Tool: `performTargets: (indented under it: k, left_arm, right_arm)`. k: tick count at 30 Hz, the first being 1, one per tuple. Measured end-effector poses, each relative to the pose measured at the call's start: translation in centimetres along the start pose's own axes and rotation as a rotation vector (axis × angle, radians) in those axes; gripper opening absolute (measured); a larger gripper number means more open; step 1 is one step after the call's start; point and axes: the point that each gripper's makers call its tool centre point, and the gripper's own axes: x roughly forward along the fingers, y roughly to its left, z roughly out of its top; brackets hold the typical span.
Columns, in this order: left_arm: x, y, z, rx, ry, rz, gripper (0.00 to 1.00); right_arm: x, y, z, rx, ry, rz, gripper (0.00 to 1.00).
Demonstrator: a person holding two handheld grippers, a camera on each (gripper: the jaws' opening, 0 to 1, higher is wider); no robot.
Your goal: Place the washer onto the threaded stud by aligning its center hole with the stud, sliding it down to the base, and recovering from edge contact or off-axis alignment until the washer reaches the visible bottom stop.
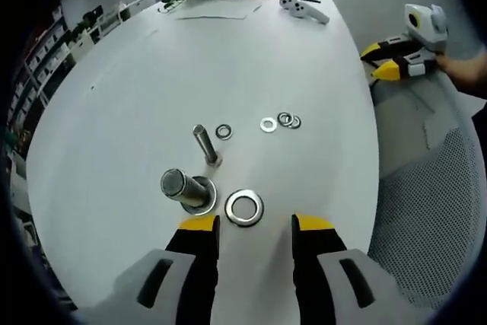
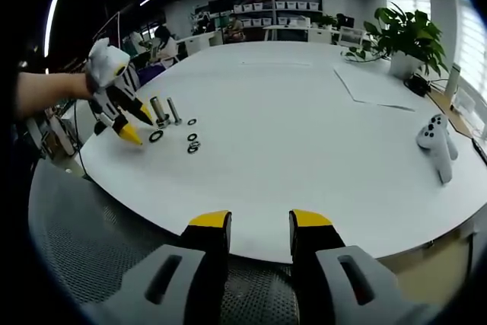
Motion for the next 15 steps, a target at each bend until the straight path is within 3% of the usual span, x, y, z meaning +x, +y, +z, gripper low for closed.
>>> performTargets:
  k: [15]
  left_arm:
    - [1.4, 0.0, -0.1, 0.015, 0.035, -0.005, 0.35]
  right_arm:
    - [0.0, 0.0, 0.1, 0.001, -0.005, 0.001, 0.33]
